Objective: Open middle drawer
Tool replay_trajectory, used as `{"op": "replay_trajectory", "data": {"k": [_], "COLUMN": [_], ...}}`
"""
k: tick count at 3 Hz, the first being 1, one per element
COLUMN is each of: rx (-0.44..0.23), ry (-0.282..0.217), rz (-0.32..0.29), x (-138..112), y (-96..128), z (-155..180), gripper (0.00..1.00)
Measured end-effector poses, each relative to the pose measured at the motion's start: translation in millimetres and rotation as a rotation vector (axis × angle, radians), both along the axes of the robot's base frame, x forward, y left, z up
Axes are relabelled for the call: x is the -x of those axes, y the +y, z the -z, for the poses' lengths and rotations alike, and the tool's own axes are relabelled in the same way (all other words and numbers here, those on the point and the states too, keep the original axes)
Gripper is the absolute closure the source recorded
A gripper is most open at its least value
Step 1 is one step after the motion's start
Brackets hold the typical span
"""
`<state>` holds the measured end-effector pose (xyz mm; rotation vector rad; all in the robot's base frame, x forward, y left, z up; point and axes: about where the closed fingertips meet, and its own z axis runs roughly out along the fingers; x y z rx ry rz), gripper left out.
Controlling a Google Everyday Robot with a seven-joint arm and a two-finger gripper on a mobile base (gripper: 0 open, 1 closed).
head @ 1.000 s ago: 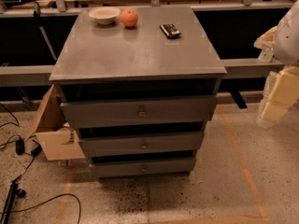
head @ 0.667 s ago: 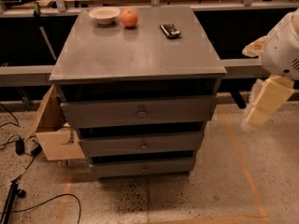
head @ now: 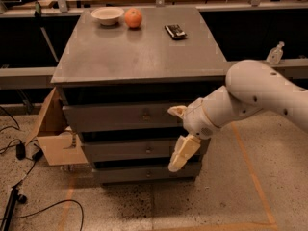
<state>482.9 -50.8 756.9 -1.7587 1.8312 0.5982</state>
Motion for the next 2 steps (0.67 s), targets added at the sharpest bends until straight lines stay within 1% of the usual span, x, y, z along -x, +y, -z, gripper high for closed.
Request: {"op": "replay_trajectory", "data": {"k": [1,2], "rx": [0.015,0.042], "ry": [-0.041,-0.085], "rz": [-0.017,-0.049], "x": [-36.2,-48.5], "y": [39.0,59.6], "z": [56.1,61.9], "gripper": [0.0,0.0]}}
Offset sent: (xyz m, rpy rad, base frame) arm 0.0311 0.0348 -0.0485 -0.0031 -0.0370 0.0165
